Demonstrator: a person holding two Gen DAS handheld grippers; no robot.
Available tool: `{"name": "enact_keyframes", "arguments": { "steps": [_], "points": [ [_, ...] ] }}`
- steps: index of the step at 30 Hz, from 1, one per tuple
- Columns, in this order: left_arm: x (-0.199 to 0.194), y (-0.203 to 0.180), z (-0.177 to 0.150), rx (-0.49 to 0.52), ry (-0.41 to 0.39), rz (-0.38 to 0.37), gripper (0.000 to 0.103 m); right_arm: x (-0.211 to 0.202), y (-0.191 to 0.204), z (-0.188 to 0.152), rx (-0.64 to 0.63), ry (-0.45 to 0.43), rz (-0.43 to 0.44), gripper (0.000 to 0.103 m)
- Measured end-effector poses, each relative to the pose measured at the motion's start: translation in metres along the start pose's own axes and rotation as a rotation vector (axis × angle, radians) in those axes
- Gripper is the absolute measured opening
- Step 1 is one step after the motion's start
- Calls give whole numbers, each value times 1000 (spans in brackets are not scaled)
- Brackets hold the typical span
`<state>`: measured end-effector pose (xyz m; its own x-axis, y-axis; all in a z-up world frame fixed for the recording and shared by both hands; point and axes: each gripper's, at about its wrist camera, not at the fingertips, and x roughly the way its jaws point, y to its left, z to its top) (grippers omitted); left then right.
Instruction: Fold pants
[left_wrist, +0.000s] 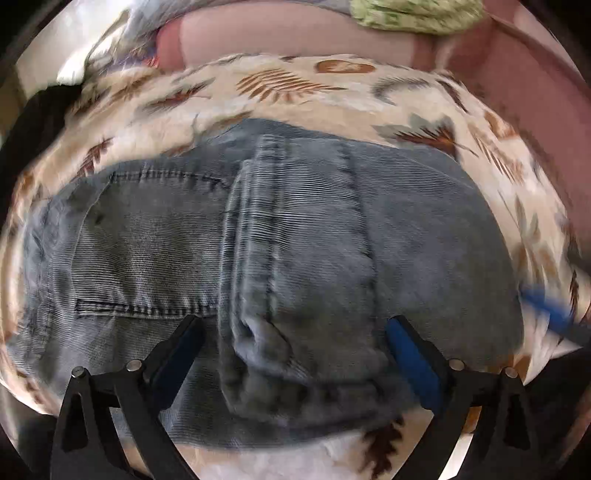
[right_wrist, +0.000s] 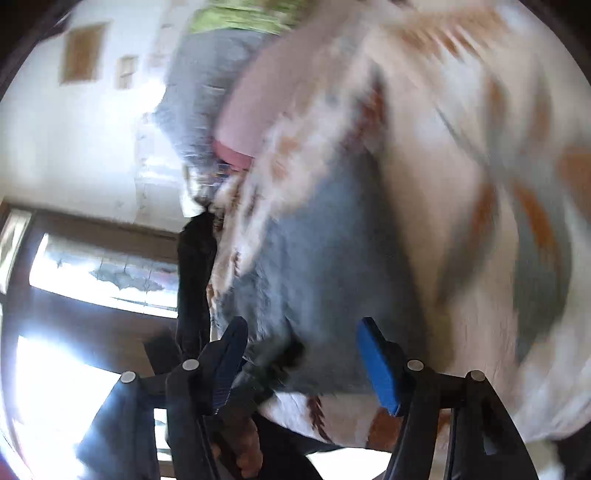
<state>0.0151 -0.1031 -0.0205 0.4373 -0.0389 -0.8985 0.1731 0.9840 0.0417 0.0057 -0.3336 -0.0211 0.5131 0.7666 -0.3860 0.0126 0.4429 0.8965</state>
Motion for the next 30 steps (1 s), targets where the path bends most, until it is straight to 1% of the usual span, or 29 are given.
{"name": "enact_keyframes", "arguments": {
  "steps": [1,2,4,5,6,7,8,9,10,11,12,13,15,16,18,19,20,21,22,24,26,28,30],
  "points": [
    [-7,-2,1,-7,-9,-38,98,-2,8,15,-22,-7,15,66],
    [-18,-4,4,-13,-49,-65,98,-2,14,26,-33,-13,19,66],
    [-38,-7,10,1,-144,-46,99,4,21,54,-53,-16,20,66],
    [-41,-9,11,16,-173,-30,99,15,21,68,-40,-3,37,67],
    [-38,-9,12,27,-173,-24,99,26,16,79,-1,37,83,67],
    [-27,-8,11,23,-136,-26,99,42,10,86,43,97,154,67],
    [-10,-6,11,13,-76,-35,99,61,5,93,57,141,189,67],
    [12,-2,6,3,11,-32,100,82,-3,102,23,166,117,67],
    [16,-1,0,28,-16,-13,101,90,-15,104,31,167,11,67],
    [12,-7,-6,64,-68,15,101,104,-38,108,106,176,-46,59],
    [11,-12,-9,83,-71,36,101,102,-45,111,140,153,10,59],
    [10,-11,-11,72,-79,33,101,96,-43,115,145,134,34,59],
    [10,-7,-13,64,-83,10,101,82,-31,116,101,114,30,65],
    [9,-8,-14,69,-85,7,101,75,-23,114,83,114,39,65],
    [10,-7,-17,73,-88,4,101,64,-14,108,62,112,80,67],
    [12,-5,-16,72,-91,0,102,63,-13,106,48,116,73,71],
    [11,-6,-18,73,-94,-1,102,68,-17,101,30,140,1,74],
    [9,-6,-18,74,-96,-2,102,79,-28,96,36,180,-77,74],
    [8,-6,-19,75,-94,-2,102,81,-34,94,55,174,-70,69],
    [9,-4,-13,75,-90,-12,102,67,-30,93,83,135,-27,69],
    [3,1,-10,56,-88,-50,102,47,-14,86,52,110,36,70],
    [-11,13,-6,-3,-125,-79,102,31,0,66,11,114,93,72],
    [-28,28,-2,-71,-180,-112,102,25,-3,42,3,142,94,76]
  ]
}}
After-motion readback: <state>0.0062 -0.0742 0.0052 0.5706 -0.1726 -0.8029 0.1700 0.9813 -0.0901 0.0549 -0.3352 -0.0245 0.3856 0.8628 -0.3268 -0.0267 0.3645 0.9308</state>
